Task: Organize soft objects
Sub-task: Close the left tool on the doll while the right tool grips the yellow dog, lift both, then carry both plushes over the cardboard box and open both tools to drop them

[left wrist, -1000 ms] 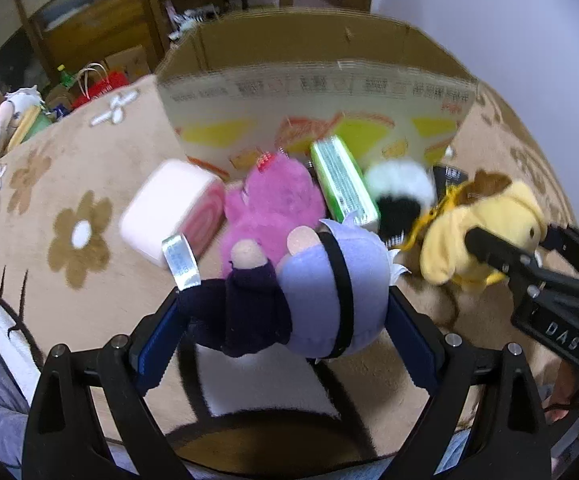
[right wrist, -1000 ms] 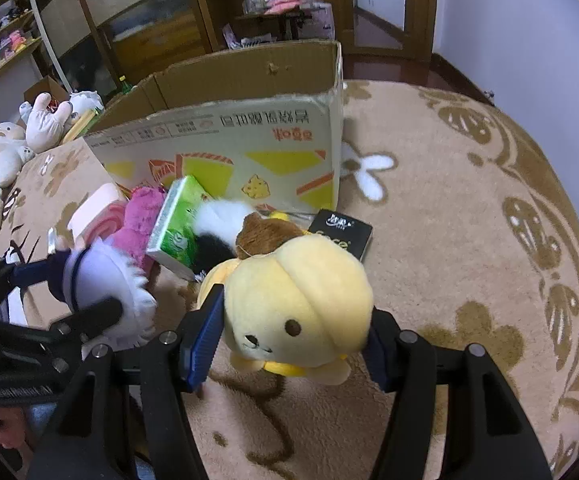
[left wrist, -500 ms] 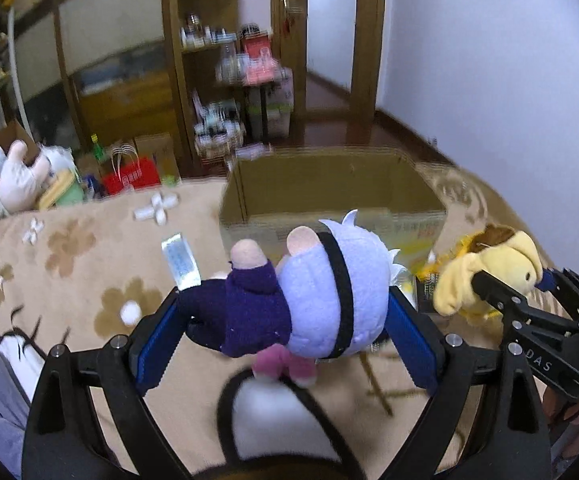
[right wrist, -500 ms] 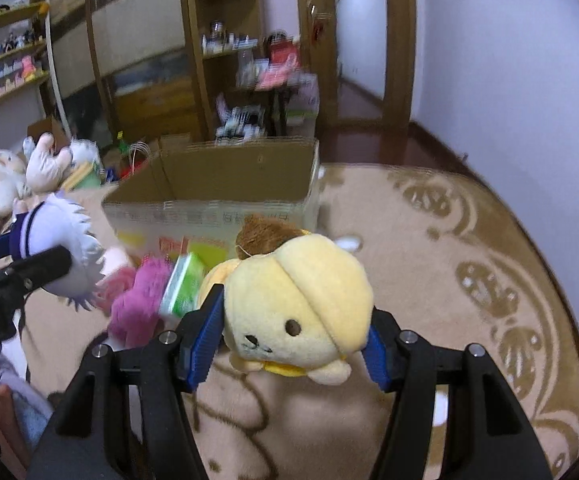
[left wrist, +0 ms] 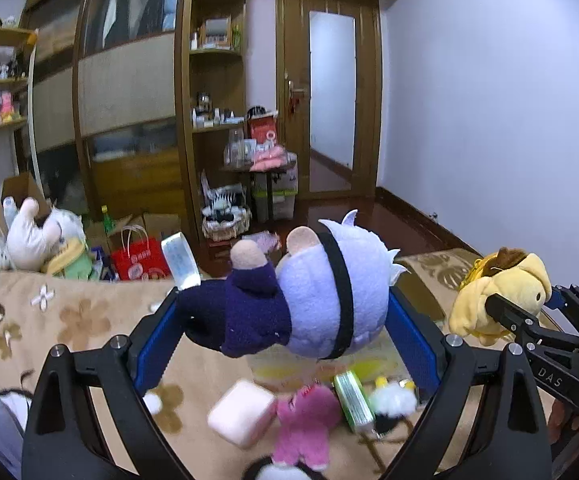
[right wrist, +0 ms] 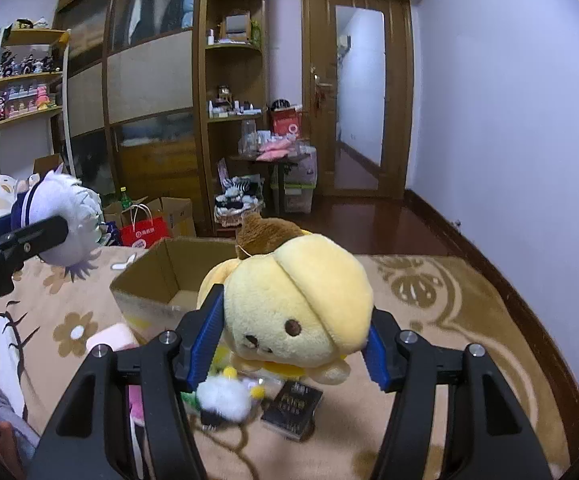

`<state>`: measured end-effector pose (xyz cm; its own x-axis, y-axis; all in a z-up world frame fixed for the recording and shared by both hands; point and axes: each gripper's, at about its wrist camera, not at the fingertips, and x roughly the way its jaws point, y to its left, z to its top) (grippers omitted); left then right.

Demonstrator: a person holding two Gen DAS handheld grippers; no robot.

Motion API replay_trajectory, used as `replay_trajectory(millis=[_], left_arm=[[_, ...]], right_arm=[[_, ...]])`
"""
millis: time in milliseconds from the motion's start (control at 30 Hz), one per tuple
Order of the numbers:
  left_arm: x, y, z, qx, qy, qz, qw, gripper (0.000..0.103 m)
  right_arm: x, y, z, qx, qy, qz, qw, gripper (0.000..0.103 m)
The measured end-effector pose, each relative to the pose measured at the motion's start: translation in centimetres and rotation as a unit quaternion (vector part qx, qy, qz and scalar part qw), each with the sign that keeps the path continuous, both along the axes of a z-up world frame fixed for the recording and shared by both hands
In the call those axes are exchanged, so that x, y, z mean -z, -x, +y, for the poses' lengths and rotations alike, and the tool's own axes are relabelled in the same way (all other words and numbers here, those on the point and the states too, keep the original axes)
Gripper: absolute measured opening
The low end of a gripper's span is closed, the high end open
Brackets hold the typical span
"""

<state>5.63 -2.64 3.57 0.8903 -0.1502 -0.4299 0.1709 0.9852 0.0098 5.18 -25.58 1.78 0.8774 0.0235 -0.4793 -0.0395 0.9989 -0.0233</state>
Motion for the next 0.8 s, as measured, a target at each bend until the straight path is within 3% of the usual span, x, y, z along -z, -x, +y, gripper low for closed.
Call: replay_trajectory(millis=[333,800], left_arm=[[-1.9,-4.5,-0.9,0.010,-0.030,-0.032,0.9990,0.094],[3.2,-10.4,-0.3,0.008,-0.004,0.029,0.9995,0.094]], right_arm=[[-1.4,-4.4,0.0,-0.005,0.005,-0.029,1.000,0.065],[1.0,-9.1,-0.6,-0.011,-0.047,-0.021,0.999,0.066]])
